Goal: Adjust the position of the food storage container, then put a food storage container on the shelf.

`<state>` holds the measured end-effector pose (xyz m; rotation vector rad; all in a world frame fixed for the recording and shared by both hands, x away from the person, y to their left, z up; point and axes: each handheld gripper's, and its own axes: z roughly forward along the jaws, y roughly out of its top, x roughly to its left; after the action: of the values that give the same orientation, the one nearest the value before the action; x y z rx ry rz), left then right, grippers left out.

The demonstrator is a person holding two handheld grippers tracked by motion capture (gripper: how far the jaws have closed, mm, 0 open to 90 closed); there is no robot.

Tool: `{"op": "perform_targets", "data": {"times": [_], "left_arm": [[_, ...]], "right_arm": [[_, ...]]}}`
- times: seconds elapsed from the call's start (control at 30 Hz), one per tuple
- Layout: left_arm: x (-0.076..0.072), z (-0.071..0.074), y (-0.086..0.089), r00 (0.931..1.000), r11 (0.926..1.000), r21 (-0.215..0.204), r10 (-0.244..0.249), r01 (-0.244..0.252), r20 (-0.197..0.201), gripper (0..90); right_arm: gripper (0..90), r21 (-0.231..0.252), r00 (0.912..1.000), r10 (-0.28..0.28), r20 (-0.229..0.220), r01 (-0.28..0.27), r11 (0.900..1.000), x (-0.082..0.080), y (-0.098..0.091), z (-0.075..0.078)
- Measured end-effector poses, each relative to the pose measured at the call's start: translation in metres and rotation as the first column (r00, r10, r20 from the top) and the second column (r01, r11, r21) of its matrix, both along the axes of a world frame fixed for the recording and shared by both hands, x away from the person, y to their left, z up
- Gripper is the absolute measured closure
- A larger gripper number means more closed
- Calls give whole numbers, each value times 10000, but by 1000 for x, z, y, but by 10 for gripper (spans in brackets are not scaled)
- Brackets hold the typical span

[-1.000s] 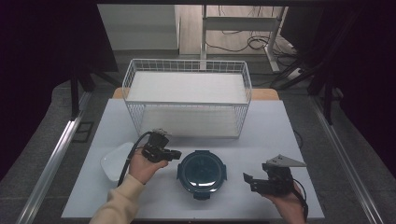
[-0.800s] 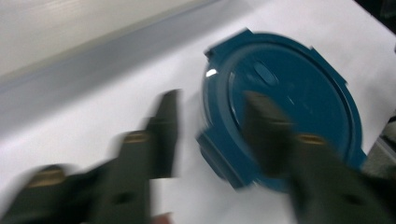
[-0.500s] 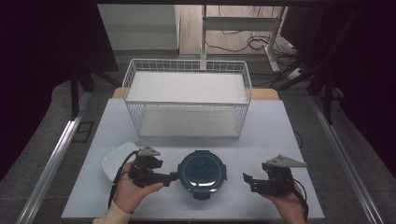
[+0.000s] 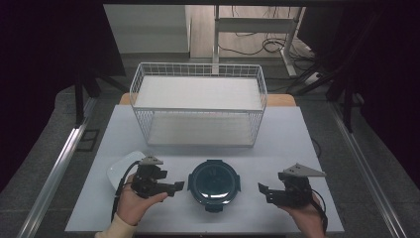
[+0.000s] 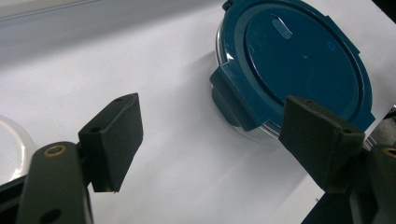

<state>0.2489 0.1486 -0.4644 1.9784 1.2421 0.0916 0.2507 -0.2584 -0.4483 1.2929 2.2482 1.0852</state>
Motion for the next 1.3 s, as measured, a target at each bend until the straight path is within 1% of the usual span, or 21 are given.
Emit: {"op": "perform_targets", "data": {"times": [0.23,0.3,0.37,0.47,0.5,0.53,0.67,0.7,0.73,0.77,0.8,0.93,0.97,1.0,1.13,1.17,1.2,1.23,1.3], "left_arm": [[0,-2,-2,9999,10000,7,66,-66,-89,191],[0,-2,-2,9999,9999,-81,66,-67,-124,188],[0,-2,-2,9998,9994,-338,22,-28,-188,188],[0,-3,-2,9998,9991,-411,100,-108,-185,186],[1,-4,-2,9995,9976,-679,137,-157,-301,184],[1,-5,-3,9993,9967,-789,133,-161,-358,183],[1,-8,-8,9985,9948,-1018,25,-81,-554,179],[1,-10,-11,9979,9948,-1016,-75,9,-640,176],[1,-10,-11,9979,9948,-1016,-75,9,-640,174],[1,-11,-13,9975,9947,-1023,-110,37,-704,174],[2,-14,-17,9964,9941,-1088,-132,40,-837,170],[4,-16,-19,9951,9942,-1064,-230,127,-958,167],[4,-17,-20,9950,9935,-1130,-224,113,-973,167],[5,-17,-19,9945,9925,-1224,-194,67,-1033,164],[8,-16,-18,9933,9905,-1376,-162,3,-1141,158],[10,-15,-20,9928,9886,-1506,-199,20,-1177,155],[10,-15,-20,9928,9886,-1506,-199,20,-1177,154],[12,-15,-21,9926,9870,-1607,-224,29,-1195,152],[19,-15,-25,9903,9844,-1756,-277,34,-1363,148]], "right_arm": [[177,41,9999,-33,123,32,10000,-1,-1,2],[177,75,9999,-5,138,4,10000,-1,0,3],[177,216,9996,-18,290,12,9998,-1,1,5],[177,335,9997,8,243,-16,9994,-2,2,5],[177,398,9998,53,189,-60,9992,-1,3,4],[178,418,9998,97,146,-103,9991,-1,4,4],[177,543,9996,268,30,-269,9982,-2,6,5],[177,622,9992,396,-36,-393,9973,-2,9,6],[177,613,9987,503,-53,-499,9969,-2,10,6],[177,613,9987,503,-53,-499,9969,-2,10,6],[176,676,9981,611,-100,-603,9959,-1,12,7],[176,759,9981,617,-78,-609,9953,-1,13,7],[176,768,9981,606,-68,-599,9952,-1,14,6],[176,839,9978,650,-124,-638,9944,0,14,5],[172,993,9971,719,-264,-690,9927,2,16,4],[164,1137,9956,836,-430,-783,9904,4,19,3],[164,1137,9956,836,-430,-783,9904,4,19,3],[158,1326,9930,982,-656,-889,9872,7,25,1],[150,1446,9901,1099,-869,-966,9848,12,30,-1]]}}
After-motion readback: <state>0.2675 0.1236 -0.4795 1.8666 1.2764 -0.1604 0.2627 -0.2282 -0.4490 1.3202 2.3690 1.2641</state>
